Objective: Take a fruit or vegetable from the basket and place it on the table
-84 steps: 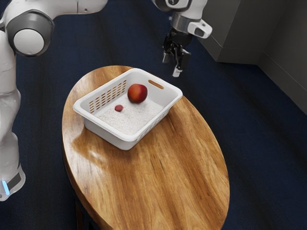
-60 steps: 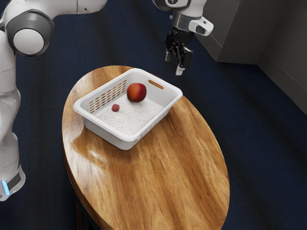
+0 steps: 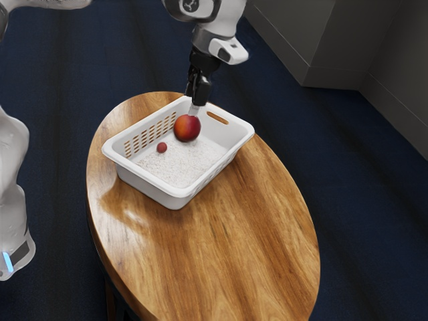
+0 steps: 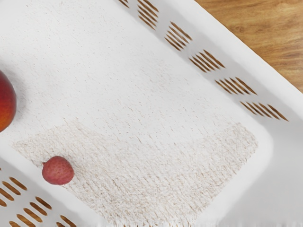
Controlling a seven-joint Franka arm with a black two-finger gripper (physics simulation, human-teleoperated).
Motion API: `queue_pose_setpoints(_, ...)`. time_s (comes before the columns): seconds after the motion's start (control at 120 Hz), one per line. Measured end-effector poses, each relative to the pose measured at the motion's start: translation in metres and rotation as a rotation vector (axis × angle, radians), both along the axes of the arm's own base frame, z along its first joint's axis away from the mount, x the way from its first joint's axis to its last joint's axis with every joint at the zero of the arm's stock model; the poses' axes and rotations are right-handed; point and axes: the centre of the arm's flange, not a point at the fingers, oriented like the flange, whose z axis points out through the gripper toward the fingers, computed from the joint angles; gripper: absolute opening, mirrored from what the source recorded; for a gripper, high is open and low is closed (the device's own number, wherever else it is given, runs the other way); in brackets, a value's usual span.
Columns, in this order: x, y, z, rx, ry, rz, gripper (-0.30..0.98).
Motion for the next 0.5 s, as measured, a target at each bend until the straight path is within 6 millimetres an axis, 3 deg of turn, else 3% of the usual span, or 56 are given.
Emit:
queue_pose_setpoints(0.067,-0.01,0.004,-0.015,0.002,-0.008,-0.071,0.68)
queue_pose_setpoints(0.233,-0.007,0.006,-0.052,0.007,-0.039,-0.251,0.68)
queue_pose_setpoints(0.292,-0.009,0.007,-0.054,0.007,-0.061,-0.307,0.68)
queue_pose_setpoints(0.425,-0.036,0.014,-0.057,-0.006,-0.111,-0.448,0.68)
queue_pose_setpoints(0.5,-0.041,0.018,-0.06,0.002,-0.127,-0.519,0.68)
